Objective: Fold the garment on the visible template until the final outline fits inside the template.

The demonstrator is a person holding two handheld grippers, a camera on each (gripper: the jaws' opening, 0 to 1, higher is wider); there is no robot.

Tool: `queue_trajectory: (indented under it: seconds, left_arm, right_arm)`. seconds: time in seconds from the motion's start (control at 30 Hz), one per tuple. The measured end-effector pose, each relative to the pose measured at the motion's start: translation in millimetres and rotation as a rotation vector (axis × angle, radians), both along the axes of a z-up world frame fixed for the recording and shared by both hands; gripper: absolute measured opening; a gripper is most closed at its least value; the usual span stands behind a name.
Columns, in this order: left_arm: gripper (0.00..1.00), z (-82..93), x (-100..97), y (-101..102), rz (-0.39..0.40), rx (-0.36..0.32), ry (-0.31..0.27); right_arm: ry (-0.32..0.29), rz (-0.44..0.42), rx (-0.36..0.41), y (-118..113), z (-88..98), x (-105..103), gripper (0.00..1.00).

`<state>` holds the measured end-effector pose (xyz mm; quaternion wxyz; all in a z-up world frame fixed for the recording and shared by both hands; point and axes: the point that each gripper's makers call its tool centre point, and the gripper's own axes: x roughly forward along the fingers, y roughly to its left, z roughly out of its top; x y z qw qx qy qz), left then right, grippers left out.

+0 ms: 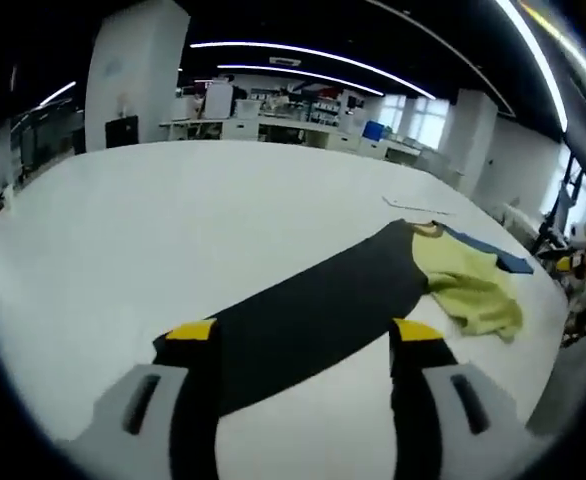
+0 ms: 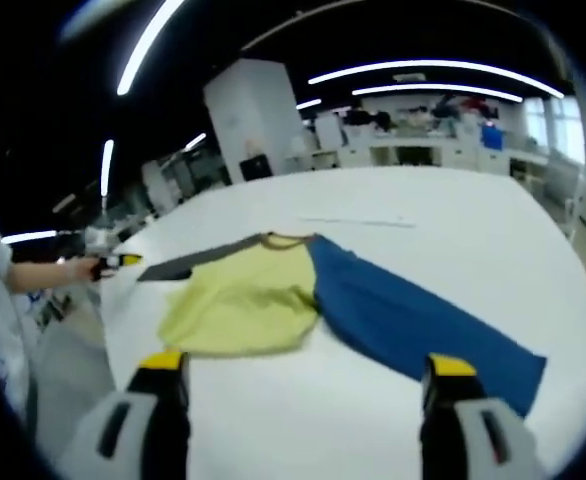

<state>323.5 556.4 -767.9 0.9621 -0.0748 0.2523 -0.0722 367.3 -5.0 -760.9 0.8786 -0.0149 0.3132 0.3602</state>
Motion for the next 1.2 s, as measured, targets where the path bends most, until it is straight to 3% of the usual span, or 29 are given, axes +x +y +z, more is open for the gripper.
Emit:
queue_trajectory:
  seconds: [0.27,0.57,0.83,1.2]
  left_arm:
    - [0.63,20.1,-13.0,-78,-0.168,-0.003,-0.052]
    - [0.61,26.3,-27.8,-146,-0.288,0.008,-0.084]
    - [0.61,26.9,-37.2,-172,-0.332,0.020,-0.092]
    - [0.61,24.8,-51.3,-192,-0.355,0.001,-0.080]
  right_arm:
    - [-0.050,0.128,-0.067,29,7.0,-6,0.96]
    - [-0.091,0.287,-0.122,73,5.4,-18,0.93]
    - [-0.111,0.412,-0.157,106,-1.9,-28,0.89]
    - [-0.266,0.667,-0.275,177,-14.1,-54,0.81]
